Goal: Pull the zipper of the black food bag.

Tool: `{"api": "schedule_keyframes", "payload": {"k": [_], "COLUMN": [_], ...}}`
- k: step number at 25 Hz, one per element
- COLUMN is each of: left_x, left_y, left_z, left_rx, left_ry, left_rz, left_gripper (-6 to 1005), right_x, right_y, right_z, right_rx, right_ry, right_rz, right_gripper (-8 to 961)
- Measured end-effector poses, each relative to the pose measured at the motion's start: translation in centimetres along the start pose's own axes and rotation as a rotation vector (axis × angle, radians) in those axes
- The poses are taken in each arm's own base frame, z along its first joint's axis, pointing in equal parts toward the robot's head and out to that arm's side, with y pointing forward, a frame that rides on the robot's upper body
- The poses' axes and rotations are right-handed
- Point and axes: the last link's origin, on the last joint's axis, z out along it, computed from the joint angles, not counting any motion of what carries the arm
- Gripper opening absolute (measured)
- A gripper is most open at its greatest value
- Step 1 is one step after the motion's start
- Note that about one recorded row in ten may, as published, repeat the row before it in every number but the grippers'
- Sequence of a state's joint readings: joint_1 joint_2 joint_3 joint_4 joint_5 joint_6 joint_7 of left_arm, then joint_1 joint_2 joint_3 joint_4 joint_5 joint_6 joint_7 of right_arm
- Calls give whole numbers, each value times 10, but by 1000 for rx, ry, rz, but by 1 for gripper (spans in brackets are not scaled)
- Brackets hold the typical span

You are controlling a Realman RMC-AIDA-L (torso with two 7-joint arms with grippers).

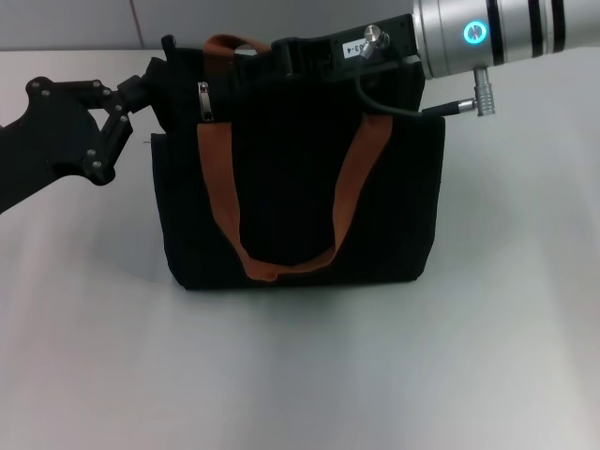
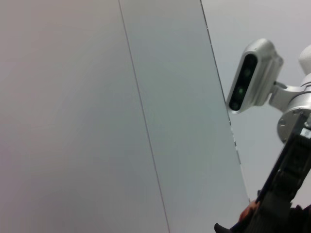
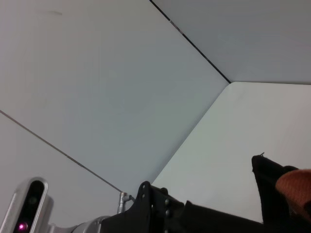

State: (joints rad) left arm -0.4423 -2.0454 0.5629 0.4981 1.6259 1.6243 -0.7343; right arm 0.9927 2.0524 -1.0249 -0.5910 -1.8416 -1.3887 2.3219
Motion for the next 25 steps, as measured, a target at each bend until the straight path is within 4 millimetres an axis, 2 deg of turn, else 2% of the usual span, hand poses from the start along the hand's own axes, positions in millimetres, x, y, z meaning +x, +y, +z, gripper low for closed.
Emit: {"api": "schedule_keyframes", "payload": {"k": [13,25], "left_x": [9,17], "left_y": [1,-2], "left_z": [7,18], "left_rx": [-45,-70], "left_ry": [45,76], "left_rz": [-12,-23], "left_gripper": [5,5], "right_x": [-2,-5], "right_y": [7,6], "right_z": [25,29], "right_rx": [42,64], "right_ry": [66,45], "right_rz": [-45,-64], "right_gripper": [363,357]}}
